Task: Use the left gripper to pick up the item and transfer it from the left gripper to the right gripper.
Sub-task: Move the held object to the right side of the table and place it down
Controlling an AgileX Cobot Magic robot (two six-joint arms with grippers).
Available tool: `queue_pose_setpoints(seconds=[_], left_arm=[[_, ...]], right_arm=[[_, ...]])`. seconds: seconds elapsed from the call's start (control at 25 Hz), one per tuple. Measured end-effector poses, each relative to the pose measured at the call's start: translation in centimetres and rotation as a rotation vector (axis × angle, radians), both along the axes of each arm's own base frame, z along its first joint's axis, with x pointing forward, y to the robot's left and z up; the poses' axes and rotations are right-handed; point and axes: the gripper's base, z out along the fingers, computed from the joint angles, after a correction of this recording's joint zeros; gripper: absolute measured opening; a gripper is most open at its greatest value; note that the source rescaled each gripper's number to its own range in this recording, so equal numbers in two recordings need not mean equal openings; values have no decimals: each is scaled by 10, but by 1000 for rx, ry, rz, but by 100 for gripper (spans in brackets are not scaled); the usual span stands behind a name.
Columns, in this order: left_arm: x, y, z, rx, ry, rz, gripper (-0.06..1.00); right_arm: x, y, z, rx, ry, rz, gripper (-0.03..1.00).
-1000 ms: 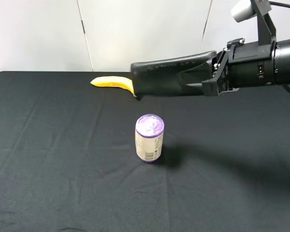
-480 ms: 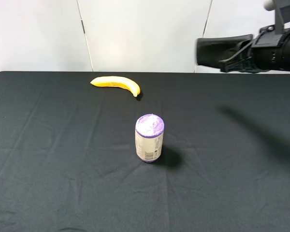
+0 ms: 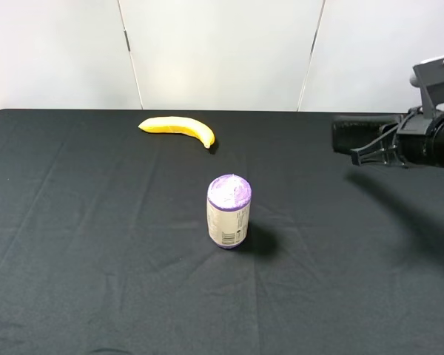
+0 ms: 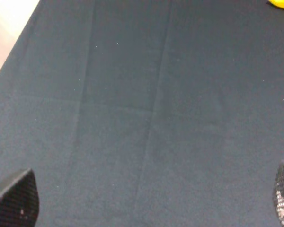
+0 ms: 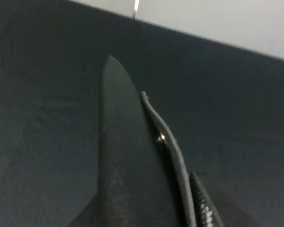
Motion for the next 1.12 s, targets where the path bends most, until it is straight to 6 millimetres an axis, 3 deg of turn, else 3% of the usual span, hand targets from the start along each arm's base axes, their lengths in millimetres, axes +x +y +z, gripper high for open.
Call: queue_pose_setpoints(seconds=[0.48, 1.12], left_arm=[[0, 0, 0, 0, -1, 0, 98], [0, 0, 0, 0, -1, 0, 98]], right_arm=[[-8, -3, -12, 82, 35, -68, 0], [-10, 9, -15, 143, 83, 50, 2]])
